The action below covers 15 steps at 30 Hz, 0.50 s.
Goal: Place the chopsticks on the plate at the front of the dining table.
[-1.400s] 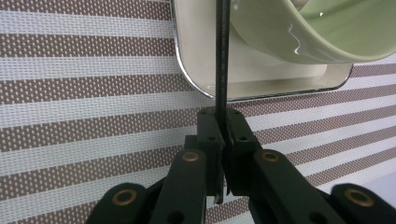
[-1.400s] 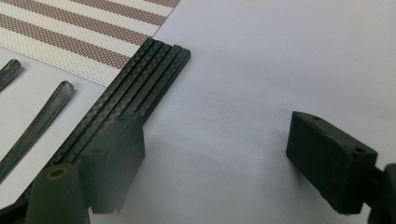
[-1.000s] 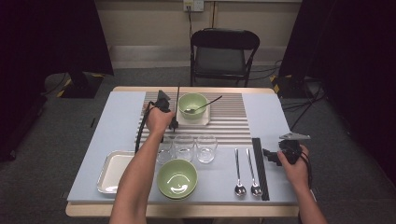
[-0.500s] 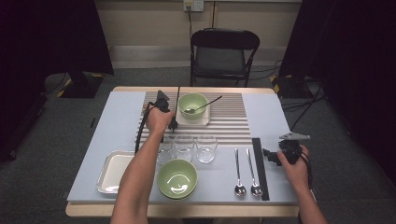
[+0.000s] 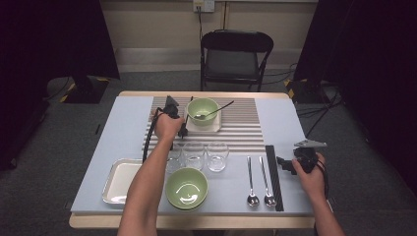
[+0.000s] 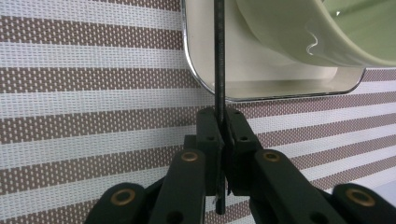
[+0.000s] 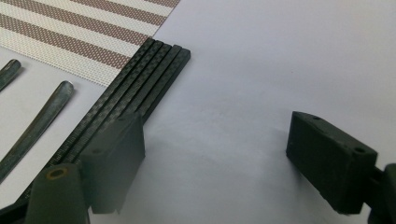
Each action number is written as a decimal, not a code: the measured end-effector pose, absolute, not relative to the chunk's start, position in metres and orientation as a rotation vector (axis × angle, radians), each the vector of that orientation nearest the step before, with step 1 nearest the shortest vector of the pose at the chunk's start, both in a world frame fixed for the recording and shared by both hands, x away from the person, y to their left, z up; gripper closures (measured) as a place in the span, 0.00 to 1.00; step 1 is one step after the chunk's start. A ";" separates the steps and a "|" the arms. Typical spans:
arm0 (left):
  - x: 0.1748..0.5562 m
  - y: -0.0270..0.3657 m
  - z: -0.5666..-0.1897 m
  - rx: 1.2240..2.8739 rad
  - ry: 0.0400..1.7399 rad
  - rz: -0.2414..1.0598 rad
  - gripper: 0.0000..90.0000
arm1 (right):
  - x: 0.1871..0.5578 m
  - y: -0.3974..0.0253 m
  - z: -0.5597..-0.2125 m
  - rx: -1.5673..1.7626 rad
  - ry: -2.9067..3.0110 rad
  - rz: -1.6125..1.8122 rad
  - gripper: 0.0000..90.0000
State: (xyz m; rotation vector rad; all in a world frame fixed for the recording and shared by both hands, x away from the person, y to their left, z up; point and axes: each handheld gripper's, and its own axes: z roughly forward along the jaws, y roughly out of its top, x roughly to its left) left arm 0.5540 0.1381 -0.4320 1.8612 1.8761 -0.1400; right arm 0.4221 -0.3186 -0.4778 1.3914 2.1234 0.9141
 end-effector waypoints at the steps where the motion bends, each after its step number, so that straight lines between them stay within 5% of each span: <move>1: 0.554 0.139 -0.432 1.879 1.863 -0.143 0.96 | 0.422 -0.319 -0.478 1.392 2.123 0.913 0.20; 15: 0.554 0.134 -0.434 1.888 1.874 -0.160 0.96 | 0.422 -0.319 -0.478 1.391 2.123 0.914 0.20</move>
